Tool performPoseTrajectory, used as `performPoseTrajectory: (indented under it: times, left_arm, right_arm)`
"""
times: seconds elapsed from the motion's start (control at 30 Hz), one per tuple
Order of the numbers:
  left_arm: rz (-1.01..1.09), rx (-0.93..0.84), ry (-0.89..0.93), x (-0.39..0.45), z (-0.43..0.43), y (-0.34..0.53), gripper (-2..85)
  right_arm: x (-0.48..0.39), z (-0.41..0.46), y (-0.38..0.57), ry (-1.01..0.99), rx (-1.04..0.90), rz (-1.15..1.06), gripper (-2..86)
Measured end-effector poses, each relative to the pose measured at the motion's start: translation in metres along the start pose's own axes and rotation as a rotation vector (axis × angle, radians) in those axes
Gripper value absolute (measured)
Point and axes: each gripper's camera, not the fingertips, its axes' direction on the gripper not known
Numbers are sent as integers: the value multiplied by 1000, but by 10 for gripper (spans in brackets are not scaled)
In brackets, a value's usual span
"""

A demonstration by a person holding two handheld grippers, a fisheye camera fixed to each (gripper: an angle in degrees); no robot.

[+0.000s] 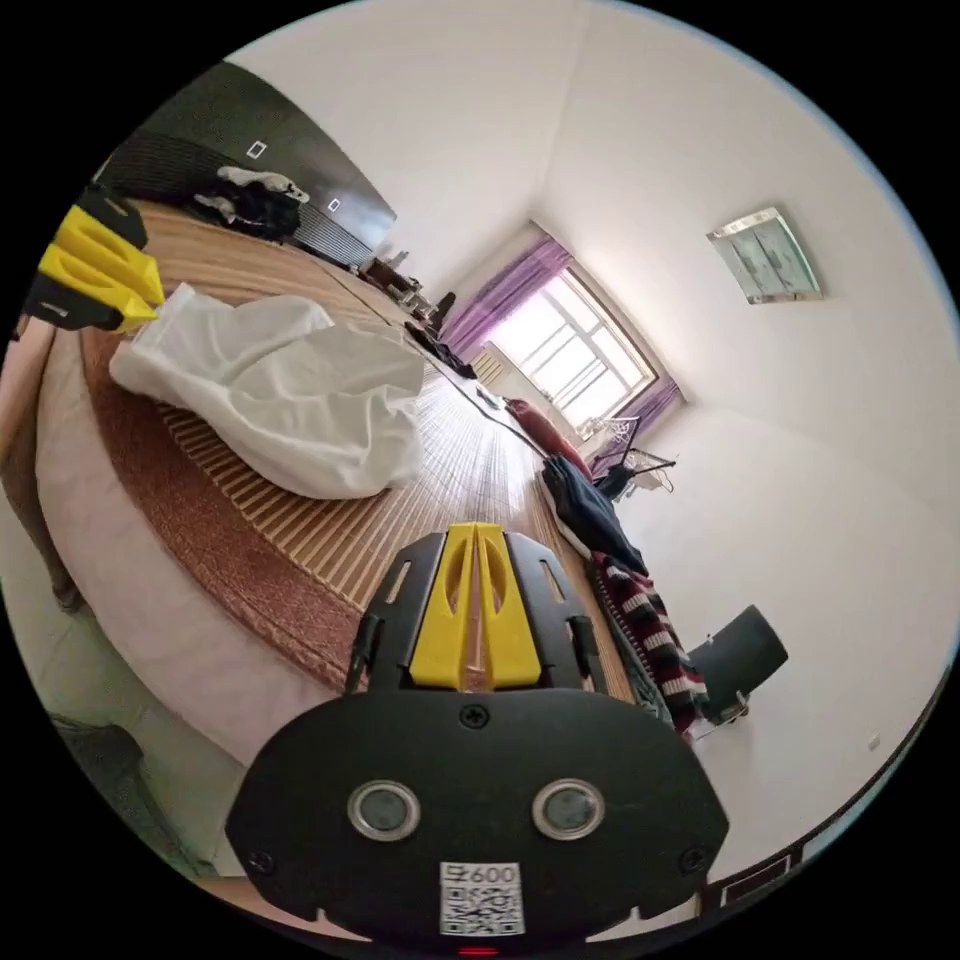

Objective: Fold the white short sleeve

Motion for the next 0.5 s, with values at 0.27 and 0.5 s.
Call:
performPoseTrajectory:
  times: [0.27, 0.5]
  left_arm:
    - [-799, -257, 375, -266, 122, 54, 105]
    - [-612, -390, 193, -272, 207, 65, 132]
  right_arm:
    - [58, 53, 8, -579, 129, 293, -1]
    - [45, 160, 29, -703, -150, 384, 63]
